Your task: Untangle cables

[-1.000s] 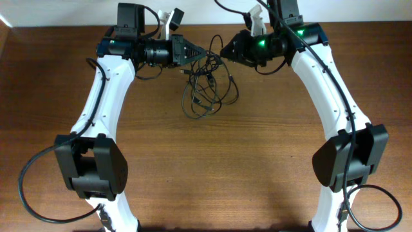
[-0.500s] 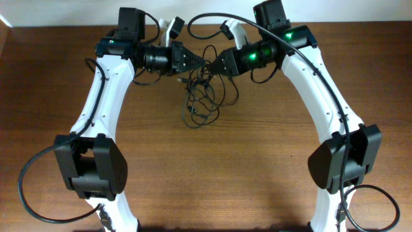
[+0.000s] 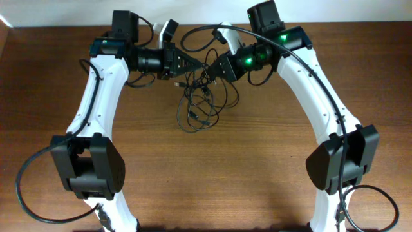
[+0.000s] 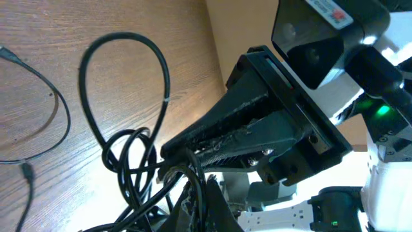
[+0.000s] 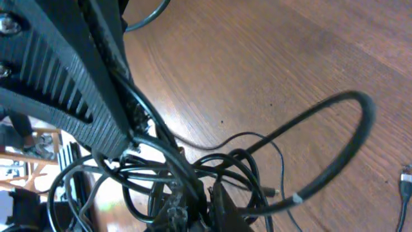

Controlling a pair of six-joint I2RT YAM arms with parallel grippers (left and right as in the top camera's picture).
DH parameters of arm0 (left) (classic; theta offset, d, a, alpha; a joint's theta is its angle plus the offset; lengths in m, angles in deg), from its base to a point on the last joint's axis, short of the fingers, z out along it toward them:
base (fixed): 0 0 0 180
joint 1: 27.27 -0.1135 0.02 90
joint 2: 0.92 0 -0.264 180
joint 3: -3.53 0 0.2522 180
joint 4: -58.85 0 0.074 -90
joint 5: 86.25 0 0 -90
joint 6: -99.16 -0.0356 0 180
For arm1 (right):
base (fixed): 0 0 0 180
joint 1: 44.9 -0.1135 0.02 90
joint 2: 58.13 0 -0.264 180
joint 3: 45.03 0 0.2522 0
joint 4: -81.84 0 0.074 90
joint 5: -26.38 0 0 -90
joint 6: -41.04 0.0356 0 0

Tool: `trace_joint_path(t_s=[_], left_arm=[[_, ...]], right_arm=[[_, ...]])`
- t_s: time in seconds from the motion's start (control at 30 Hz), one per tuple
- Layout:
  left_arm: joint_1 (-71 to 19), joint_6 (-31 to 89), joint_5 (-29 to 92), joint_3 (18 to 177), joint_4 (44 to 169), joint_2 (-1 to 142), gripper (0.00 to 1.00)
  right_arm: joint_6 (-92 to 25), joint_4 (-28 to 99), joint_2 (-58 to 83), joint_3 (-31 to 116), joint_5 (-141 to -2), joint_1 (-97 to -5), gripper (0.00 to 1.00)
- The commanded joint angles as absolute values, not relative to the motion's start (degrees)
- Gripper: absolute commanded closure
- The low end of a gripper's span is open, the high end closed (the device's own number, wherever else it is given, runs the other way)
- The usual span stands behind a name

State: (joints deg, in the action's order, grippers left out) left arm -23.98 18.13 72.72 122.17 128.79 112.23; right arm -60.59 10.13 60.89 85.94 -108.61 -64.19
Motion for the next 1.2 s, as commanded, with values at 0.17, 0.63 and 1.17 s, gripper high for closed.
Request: trace_joint_path(t_s=[0.17, 0.63, 1.17], left_arm=[[-24.0, 17.2, 56.0, 122.3, 128.9, 112.0, 1.0], [-24.0, 17.3, 40.0, 122.3, 128.8, 112.0, 1.0], [-23.9, 31.7, 22.8, 122.3, 127.9, 112.0, 1.0]], right_arm=[[-45.7, 9.8, 61.1, 86.7, -106.8, -63.9, 0.96], [-36.7, 9.0, 61.0, 86.7, -109.1, -64.0, 0.96], [-37.5, 2.1, 61.1, 86.6, -98.8, -64.1, 0.96]])
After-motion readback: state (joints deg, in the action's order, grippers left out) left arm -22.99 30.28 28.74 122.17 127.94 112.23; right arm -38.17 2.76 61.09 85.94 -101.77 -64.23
